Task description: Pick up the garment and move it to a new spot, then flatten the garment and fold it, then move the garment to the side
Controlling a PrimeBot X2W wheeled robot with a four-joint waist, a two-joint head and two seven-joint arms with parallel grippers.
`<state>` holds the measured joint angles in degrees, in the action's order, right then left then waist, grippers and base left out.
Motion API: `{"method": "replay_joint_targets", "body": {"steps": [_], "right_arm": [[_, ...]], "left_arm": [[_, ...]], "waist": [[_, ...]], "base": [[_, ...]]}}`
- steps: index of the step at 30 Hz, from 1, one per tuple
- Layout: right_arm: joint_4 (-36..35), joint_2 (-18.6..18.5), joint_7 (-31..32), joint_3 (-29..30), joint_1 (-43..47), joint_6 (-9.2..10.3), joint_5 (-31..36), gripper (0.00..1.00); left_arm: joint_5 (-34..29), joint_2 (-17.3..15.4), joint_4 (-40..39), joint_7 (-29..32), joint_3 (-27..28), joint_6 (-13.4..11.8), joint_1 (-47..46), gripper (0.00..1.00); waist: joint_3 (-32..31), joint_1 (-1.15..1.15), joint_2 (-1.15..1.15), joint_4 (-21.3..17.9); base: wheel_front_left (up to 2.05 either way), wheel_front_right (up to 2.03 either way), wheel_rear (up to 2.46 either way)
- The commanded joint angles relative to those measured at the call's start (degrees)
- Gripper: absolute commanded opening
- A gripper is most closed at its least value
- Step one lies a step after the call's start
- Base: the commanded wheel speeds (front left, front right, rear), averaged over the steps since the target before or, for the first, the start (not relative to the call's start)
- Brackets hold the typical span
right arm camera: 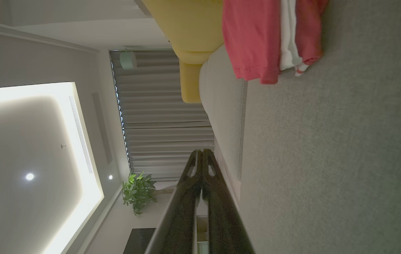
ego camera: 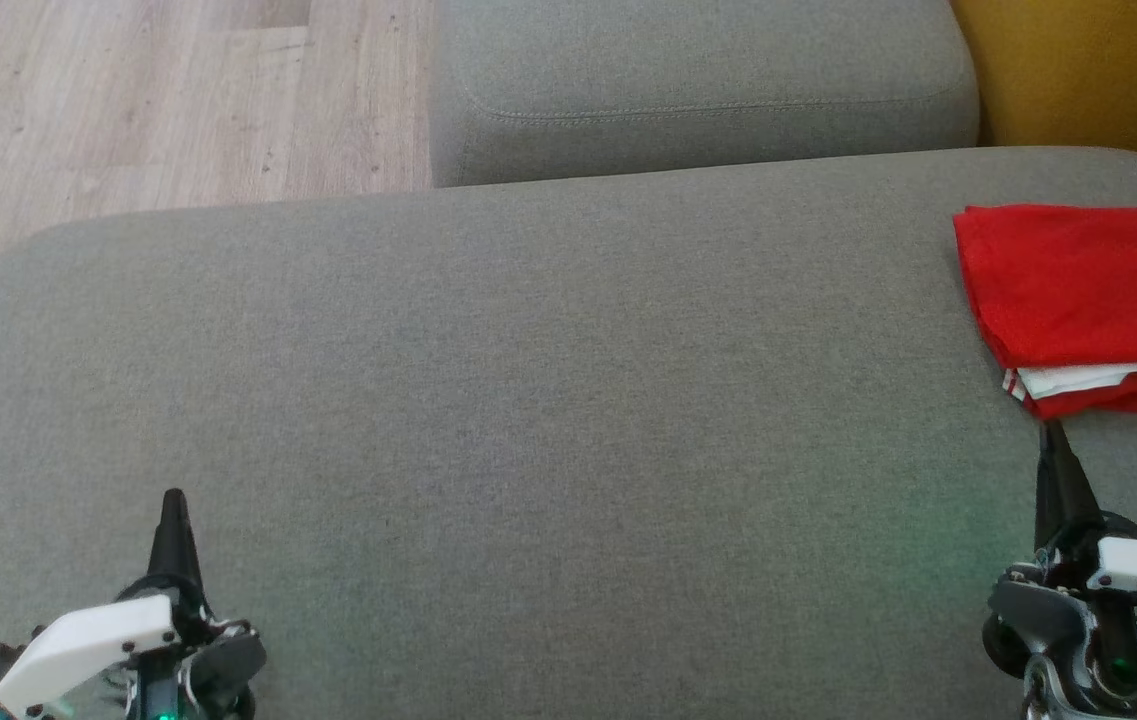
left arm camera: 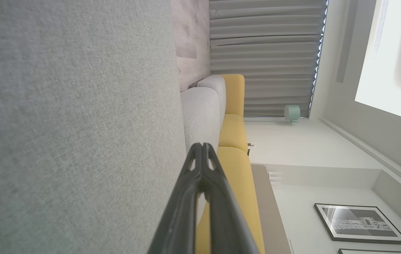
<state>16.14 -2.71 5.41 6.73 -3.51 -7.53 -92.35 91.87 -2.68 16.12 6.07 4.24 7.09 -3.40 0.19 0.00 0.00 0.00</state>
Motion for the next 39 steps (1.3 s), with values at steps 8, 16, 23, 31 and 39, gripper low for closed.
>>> {"method": "replay_joint_targets", "body": {"steps": [8, 16, 23, 31, 39], "right_arm": [[-2.2, -0.7, 0.5, -0.9, -2.6, 0.04, -0.4, 0.0], [-2.2, -0.6, 0.6, -0.8, -2.6, 0.04, -0.3, 0.0], [-2.1, -0.6, 0.6, -0.7, -2.6, 0.04, -0.3, 0.0], [-2.1, -0.5, 0.7, -0.7, -2.6, 0.04, -0.2, 0.0], [-2.1, -0.5, 0.7, -0.6, -2.6, 0.04, -0.2, 0.0]], "left_arm": [[0.3, -0.2, -2.1, 0.4, 2.3, 0.4, -2.8, 0.0], [0.3, -0.2, -2.1, 0.4, 2.3, 0.4, -2.8, 0.0], [0.3, -0.2, -2.1, 0.4, 2.3, 0.4, -2.8, 0.0], [0.3, -0.2, -2.1, 0.4, 2.3, 0.4, -2.8, 0.0], [0.3, -0.2, -2.1, 0.4, 2.3, 0.4, -2.8, 0.0]], "waist": [[0.0, 0.0, 0.0, 0.0], [0.0, 0.0, 0.0, 0.0], [0.0, 0.0, 0.0, 0.0], [0.0, 0.0, 0.0, 0.0], [0.0, 0.0, 0.0, 0.0]], "base": [[0.0, 0.0, 0.0], [0.0, 0.0, 0.0], [0.0, 0.0, 0.0], [0.0, 0.0, 0.0], [0.0, 0.0, 0.0]]}}
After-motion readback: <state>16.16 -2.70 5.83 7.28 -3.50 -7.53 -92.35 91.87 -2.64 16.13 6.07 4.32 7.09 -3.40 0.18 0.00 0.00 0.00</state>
